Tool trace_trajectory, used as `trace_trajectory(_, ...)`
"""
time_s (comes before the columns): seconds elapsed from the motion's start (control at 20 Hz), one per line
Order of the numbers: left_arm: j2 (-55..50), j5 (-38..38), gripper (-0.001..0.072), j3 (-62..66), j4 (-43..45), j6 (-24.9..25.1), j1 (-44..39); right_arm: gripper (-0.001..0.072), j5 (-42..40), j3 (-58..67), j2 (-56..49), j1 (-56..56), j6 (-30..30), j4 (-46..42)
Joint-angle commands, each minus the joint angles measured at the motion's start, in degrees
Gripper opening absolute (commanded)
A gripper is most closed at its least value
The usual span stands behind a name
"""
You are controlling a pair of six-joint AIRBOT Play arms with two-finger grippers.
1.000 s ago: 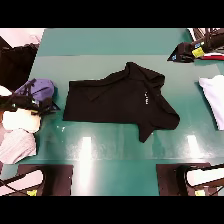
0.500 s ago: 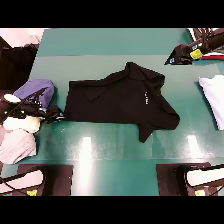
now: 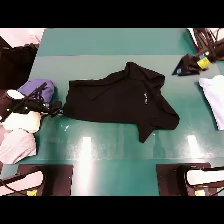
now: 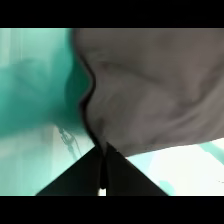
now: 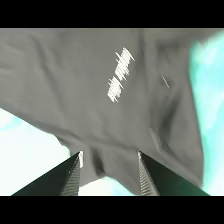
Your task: Fold the shirts.
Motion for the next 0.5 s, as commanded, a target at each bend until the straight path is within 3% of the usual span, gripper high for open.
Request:
trace_trajectory(0.0,4.57,0.15,0.0026,1.51,-0.5,1.27,-0.15,0.0405,-5.81,-17.33,6.86,-4.26,-0.35,-6.64)
trace_trajectory(0.25,6.73,-2.08,0.0026,1.51,-0.52,1.25,-0.17,0.0411,-17.2,-46.9,18.45,-12.41,-0.35,-6.38)
trace_trajectory(0.45,6.73,-2.29,0.0027,1.51,-0.55,1.22,-0.17,0.0411,-23.98,-59.74,23.78,-15.5,-0.35,-6.36)
